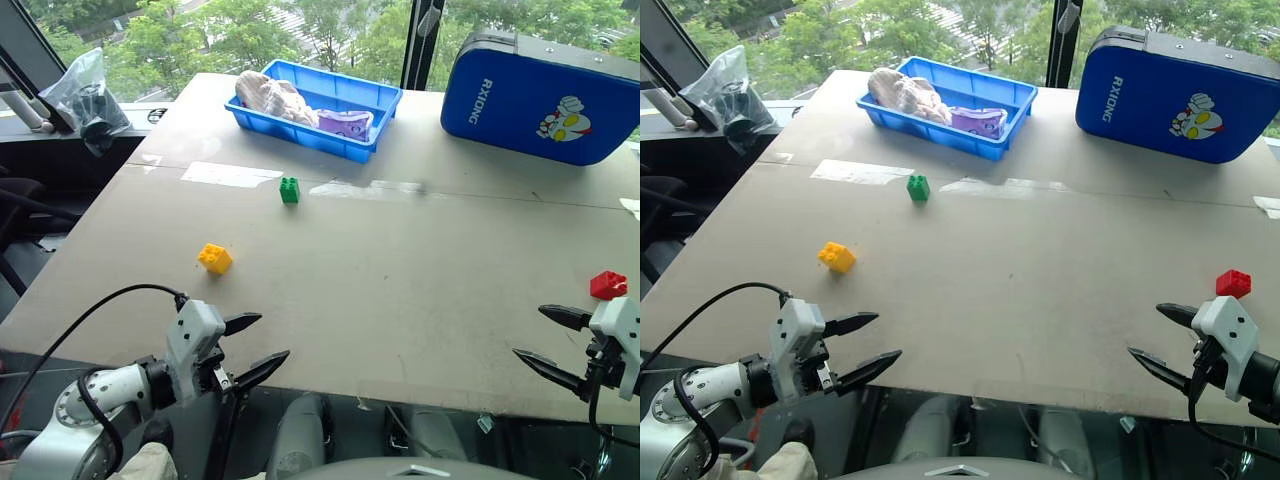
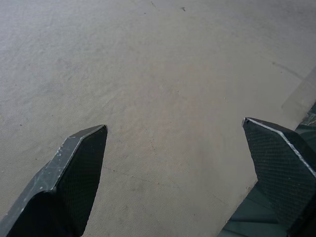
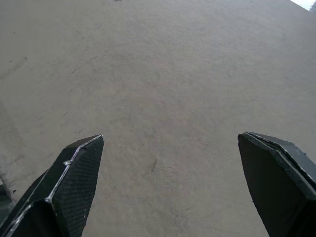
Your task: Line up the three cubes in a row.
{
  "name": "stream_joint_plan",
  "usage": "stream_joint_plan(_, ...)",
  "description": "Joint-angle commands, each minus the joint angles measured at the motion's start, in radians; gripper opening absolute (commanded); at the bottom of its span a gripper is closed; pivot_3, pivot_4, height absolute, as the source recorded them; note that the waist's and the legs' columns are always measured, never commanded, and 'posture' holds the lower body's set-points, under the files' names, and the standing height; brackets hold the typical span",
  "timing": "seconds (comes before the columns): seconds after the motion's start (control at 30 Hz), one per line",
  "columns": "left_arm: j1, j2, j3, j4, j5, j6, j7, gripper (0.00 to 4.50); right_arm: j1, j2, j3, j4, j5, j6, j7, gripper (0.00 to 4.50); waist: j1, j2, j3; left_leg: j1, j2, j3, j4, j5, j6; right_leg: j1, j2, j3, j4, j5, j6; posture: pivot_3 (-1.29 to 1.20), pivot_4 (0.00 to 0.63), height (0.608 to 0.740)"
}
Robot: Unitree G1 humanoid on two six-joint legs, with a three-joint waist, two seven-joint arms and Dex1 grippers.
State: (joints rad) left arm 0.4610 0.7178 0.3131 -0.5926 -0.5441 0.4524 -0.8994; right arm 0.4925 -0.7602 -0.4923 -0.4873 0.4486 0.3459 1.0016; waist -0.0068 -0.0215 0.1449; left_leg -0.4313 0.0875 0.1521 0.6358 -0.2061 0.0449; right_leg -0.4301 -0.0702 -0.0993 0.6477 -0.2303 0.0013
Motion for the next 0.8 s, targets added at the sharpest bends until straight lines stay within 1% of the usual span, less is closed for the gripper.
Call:
stream_joint_plan(0.03,-0.038,-0.009,0.014,0.005,-0.04,0.004,0.007,4.48,-0.012,0.01,-0.004,-0.023,0.004,-0.01,-0.024,4.5,0.001,0.0,0.0,0.0,0.0,0.0,0.0,0.0,0.0,0.0,0.0,0.0,0.0,0.0,0.0,0.0,0.15,0.74)
stream_joint_plan(0.1,-0.095,-0.028,0.004,0.009,-0.07,0.029,0.039,4.48,-0.026,0.049,0.018,-0.055,-0.006,-0.012,-0.087,4.5,0.005,0.0,0.0,0.0,0.0,-0.001,0.001,0.0,0.0,0.001,0.0,-0.001,0.0,0.0,0.0,0.0,0.15,0.74)
stream_joint_plan(0.17,-0.152,-0.034,-0.005,-0.002,-0.099,0.074,0.072,4.48,-0.056,0.102,0.027,-0.085,-0.022,0.004,-0.185,4.5,0.01,0.0,0.0,0.0,0.0,-0.004,0.002,0.0,0.0,0.002,0.0,-0.002,0.0,0.0,0.0,0.0,0.15,0.74)
stream_joint_plan(0.23,-0.201,-0.026,-0.018,-0.019,-0.126,0.12,0.093,4.48,-0.104,0.167,0.021,-0.117,0.0,0.059,-0.301,4.5,0.013,0.001,0.0,0.0,0.0,-0.004,0.002,0.0,0.0,0.002,0.0,-0.002,0.0,0.0,0.0,0.0,0.15,0.74)
stream_joint_plan(0.3,-0.25,-0.021,-0.037,-0.045,-0.16,0.159,0.106,4.48,-0.159,0.205,0.032,-0.151,-0.021,0.138,-0.42,4.5,0.013,0.001,0.0,-0.001,0.0,-0.004,0.002,0.0,0.0,0.002,0.0,-0.002,0.0,0.0,0.0,0.0,0.15,0.74)
stream_joint_plan(0.4,-0.334,0.013,-0.095,-0.091,-0.171,0.178,0.085,4.48,-0.264,0.202,0.049,-0.185,-0.115,0.339,-0.624,4.5,0.016,0.002,0.0,-0.001,-0.001,-0.004,0.002,0.0,0.0,0.002,0.0,-0.002,0.0,0.0,0.0,0.0,0.15,0.74)
stream_joint_plan(0.47,-0.409,0.034,-0.142,-0.102,-0.171,0.185,0.065,4.48,-0.367,0.203,0.013,-0.174,-0.15,0.492,-0.752,4.5,0.018,0.002,0.0,-0.001,-0.002,-0.004,0.002,0.0,0.0,0.002,0.0,-0.002,0.0,0.0,0.0,0.0,0.15,0.74)
stream_joint_plan(0.5,-0.446,0.041,-0.162,-0.102,-0.176,0.194,0.062,4.48,-0.414,0.2,-0.006,-0.167,-0.155,0.563,-0.789,4.5,0.019,0.003,0.0,-0.002,-0.002,-0.004,0.002,0.0,0.0,0.002,0.001,-0.002,0.0,0.0,0.0,0.0,0.15,0.74)
stream_joint_plan(0.53,-0.5,0.038,-0.193,-0.092,-0.185,0.209,0.059,4.48,-0.494,0.188,-0.046,-0.141,-0.142,0.691,-0.819,4.5,0.019,0.003,0.0,-0.001,-0.002,-0.004,0.002,0.0,0.0,0.002,0.001,-0.002,0.0,0.0,0.0,0.0,0.15,0.74)
stream_joint_plan(0.6,-0.579,0.03,-0.246,-0.073,-0.186,0.227,0.056,4.48,-0.601,0.123,-0.069,-0.084,-0.164,0.855,-0.846,4.5,0.02,0.005,0.002,-0.001,-0.003,-0.004,0.003,0.0,0.0,0.003,0.005,-0.001,0.002,0.0,0.0,0.0,0.15,0.74)
stream_joint_plan(0.67,-0.631,0.026,-0.291,-0.058,-0.184,0.237,0.041,4.48,-0.694,0.059,-0.082,-0.019,-0.145,1.001,-0.82,4.5,0.021,0.006,0.002,-0.002,-0.007,-0.004,0.005,0.002,0.003,0.003,0.004,-0.001,0.004,0.001,-0.001,0.0,0.15,0.74)
stream_joint_plan(0.73,-0.67,0.022,-0.332,-0.037,-0.17,0.231,0.019,4.48,-0.794,0.029,-0.111,0.064,-0.136,1.109,-0.809,4.5,0.02,0.005,0.002,-0.002,-0.008,-0.004,0.004,0.003,0.005,0.003,0.005,0.0,0.005,0.001,-0.002,0.0,0.15,0.74)
stream_joint_plan(0.8,-0.701,0.019,-0.371,-0.013,-0.138,0.204,-0.007,4.48,-0.852,-0.007,-0.109,0.149,-0.151,1.15,-0.808,4.5,0.019,0.005,0.002,-0.002,-0.008,-0.006,0.004,0.003,0.005,0.003,0.006,0.0,0.005,0.003,0.001,0.0,0.15,0.74)
